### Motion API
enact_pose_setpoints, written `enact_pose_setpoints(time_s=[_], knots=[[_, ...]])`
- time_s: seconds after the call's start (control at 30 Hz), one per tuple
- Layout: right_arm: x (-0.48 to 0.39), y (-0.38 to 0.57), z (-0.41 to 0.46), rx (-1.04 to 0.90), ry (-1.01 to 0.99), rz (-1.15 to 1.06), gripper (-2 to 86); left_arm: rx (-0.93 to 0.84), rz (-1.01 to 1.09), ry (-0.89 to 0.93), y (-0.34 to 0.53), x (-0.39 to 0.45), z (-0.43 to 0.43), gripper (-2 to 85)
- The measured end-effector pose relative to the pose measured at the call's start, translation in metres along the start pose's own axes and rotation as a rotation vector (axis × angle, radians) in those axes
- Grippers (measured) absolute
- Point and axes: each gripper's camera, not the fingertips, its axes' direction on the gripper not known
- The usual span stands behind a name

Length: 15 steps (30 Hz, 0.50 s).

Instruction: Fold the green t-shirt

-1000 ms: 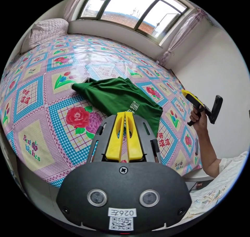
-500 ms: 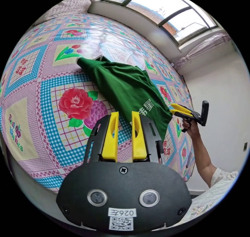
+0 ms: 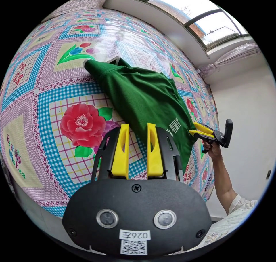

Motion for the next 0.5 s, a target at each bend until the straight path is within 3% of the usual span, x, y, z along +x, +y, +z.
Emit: enact_pose_setpoints(time_s=[0.5], knots=[[0.033,-0.006,-0.008,0.025,-0.025,0.024,5.8,-0.004,0.007,-0.029,-0.022,0.011,0.024,7.4]])
